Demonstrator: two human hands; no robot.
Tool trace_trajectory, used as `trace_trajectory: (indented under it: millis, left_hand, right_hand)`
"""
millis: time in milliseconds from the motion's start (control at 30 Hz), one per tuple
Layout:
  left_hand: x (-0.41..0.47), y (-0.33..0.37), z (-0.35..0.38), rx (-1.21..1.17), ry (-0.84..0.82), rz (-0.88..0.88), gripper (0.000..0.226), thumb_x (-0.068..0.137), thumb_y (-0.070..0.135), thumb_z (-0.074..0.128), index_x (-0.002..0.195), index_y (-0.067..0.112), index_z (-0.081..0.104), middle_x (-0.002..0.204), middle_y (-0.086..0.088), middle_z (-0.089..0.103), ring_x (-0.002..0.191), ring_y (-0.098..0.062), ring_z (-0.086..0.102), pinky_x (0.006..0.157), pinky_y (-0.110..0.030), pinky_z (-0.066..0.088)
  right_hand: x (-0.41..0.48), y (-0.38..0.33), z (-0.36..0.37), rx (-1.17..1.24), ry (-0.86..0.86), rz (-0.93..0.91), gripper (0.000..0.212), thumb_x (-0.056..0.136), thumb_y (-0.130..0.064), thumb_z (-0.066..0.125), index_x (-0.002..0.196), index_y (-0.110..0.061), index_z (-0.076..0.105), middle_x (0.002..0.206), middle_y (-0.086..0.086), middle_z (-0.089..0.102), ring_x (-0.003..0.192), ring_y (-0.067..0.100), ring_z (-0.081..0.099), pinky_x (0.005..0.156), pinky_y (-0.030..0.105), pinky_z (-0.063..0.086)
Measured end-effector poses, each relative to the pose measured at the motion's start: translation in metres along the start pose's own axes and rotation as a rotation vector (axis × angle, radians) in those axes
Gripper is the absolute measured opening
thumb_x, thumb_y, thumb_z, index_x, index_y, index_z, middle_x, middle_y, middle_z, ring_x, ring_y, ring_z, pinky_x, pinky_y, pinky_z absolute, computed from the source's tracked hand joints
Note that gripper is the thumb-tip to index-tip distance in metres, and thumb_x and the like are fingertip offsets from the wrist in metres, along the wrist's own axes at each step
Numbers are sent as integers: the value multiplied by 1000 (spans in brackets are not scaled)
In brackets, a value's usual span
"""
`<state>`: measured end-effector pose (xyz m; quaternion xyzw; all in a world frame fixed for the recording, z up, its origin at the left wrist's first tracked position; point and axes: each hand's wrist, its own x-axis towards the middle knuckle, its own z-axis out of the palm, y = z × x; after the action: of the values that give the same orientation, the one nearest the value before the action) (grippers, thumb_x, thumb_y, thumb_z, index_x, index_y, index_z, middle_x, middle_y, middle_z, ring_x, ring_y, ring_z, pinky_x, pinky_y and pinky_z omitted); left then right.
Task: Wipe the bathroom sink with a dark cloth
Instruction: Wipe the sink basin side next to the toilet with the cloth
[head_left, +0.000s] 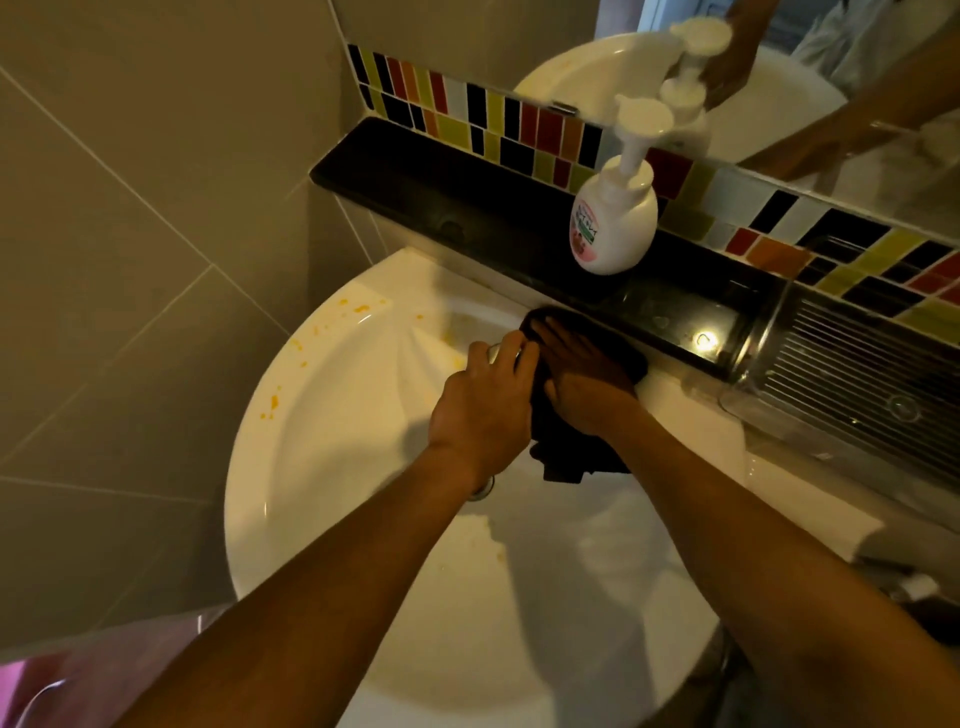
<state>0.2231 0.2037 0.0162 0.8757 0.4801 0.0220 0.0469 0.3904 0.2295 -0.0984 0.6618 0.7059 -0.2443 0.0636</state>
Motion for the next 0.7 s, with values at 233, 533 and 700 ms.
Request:
trace_trajectory:
  millis: [233, 533, 700]
  left_hand:
    - [-2, -2, 1, -12, 25, 29, 49, 94, 30, 48, 139, 14, 36, 145, -7, 40, 118, -29, 50, 79, -30, 54]
    - [-2, -4, 4, -87, 10, 14, 51, 89, 23, 57, 135, 12, 40, 143, -9, 41, 113, -32, 51, 76, -35, 55]
    - [-3, -6, 4, -72, -5, 45, 57, 86, 24, 62, 136, 12, 37, 144, -10, 38, 115, -32, 48, 78, -35, 54]
  right_hand:
    - [-34, 12, 13, -348, 285, 12, 60, 94, -42, 31, 150, -22, 21, 159, 4, 23, 147, 29, 16, 120, 49, 14]
    - [-109, 34, 28, -150, 326, 220, 62, 90, -49, 11, 149, -34, 19, 161, -1, 14, 148, 27, 7, 120, 44, 7]
    - [-159, 14, 55, -6, 353, 434, 61, 93, -35, 34, 150, -33, 14, 161, 3, 6, 148, 27, -2, 121, 45, 1]
